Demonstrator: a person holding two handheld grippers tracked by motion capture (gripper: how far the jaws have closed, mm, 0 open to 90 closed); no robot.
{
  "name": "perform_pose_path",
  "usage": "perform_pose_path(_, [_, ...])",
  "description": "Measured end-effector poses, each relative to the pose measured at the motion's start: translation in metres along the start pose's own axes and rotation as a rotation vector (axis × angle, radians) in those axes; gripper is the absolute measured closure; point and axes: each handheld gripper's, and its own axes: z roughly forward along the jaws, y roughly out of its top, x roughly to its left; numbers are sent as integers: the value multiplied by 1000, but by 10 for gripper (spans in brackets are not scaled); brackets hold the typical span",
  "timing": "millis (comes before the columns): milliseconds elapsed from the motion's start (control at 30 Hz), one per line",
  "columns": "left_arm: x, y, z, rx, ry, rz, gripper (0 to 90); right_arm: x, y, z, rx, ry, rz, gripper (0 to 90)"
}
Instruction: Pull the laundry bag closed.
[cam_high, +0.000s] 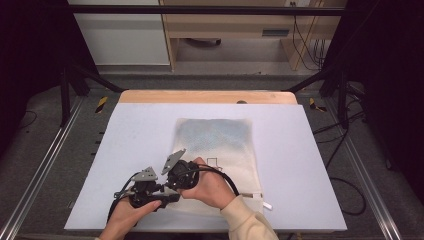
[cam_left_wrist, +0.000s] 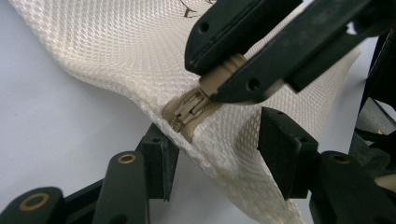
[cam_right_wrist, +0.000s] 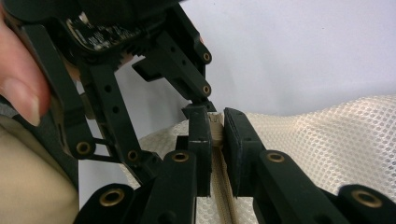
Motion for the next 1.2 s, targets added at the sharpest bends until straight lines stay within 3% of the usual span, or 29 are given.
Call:
perform_pose_path(600, [-3, 2, 14, 12, -39, -11, 493, 0, 0, -1, 2, -4, 6, 820])
perform_pose_path(1200, [1, 2, 13, 11, -56, -17, 606, 0, -1, -2, 1, -3, 2, 820])
